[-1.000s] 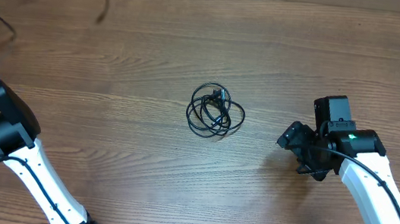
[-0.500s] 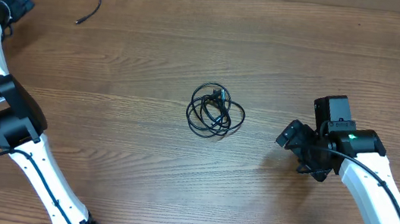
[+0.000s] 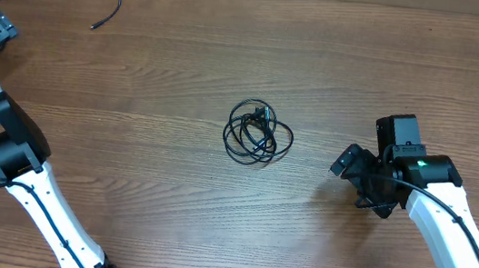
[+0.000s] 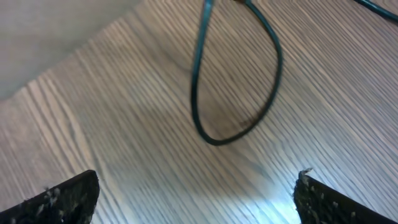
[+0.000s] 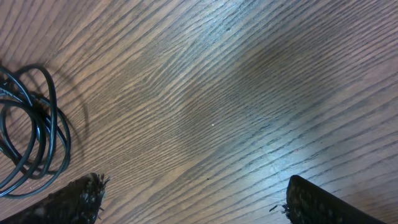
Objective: Untangle cables
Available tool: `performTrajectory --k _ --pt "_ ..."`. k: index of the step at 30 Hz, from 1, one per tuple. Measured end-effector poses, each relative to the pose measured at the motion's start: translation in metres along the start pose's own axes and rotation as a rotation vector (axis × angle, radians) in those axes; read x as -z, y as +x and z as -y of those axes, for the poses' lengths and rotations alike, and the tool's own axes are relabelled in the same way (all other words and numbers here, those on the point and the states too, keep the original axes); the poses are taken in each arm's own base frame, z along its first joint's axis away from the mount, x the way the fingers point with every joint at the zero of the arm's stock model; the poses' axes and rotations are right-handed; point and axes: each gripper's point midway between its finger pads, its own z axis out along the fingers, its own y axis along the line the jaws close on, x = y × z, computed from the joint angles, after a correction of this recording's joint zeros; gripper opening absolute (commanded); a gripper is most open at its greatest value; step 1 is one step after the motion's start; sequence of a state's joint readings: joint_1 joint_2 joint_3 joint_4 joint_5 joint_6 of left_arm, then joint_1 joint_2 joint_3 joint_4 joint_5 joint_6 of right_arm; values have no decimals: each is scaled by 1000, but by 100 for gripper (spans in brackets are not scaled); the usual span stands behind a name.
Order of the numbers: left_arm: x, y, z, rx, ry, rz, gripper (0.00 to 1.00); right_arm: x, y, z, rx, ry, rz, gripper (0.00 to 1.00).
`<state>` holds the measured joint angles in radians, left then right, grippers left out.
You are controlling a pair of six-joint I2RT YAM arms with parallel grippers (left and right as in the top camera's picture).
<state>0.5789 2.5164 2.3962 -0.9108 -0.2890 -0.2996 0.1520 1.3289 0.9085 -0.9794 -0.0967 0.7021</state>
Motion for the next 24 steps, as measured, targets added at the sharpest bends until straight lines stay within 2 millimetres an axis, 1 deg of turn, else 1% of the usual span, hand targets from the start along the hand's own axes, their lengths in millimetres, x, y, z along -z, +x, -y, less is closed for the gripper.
performTrajectory --k 1,3,7,9,10,11,14,15,16,18,20,24 --pt "0 -2 -1 7 -5 7 100 0 0 0 3 0 0 93" --pt "-1 -7 -4 23 -11 28 90 0 0 0 8 0 -1 93" --pt "-5 -18 -2 46 -10 75 89 0 0 0 16 1 0 93" --pt "-13 -20 0 54 -9 94 79 0 0 0 18 0 0 94" --pt "-18 -19 1 57 -9 97 77 0 0 0 19 0 -1 94" --pt "-26 -17 2 54 -11 95 68 0 0 0 19 1 -1 94" --pt "-50 -4 6 50 -17 77 47 0 0 0 19 0 -1 94" --pt "-58 0 7 47 -16 71 37 0 0 0 19 1 -1 94" --pt "-65 3 8 46 -10 65 24 0 0 0 20 1 -1 94" --pt "-77 9 12 52 12 57 4 0 0 0 22 1 -2 94" --pt "-81 7 15 60 40 65 4 0 0 0 22 1 -2 94" --pt "-78 -8 33 82 161 106 4 0 1 0 22 1 -2 93"
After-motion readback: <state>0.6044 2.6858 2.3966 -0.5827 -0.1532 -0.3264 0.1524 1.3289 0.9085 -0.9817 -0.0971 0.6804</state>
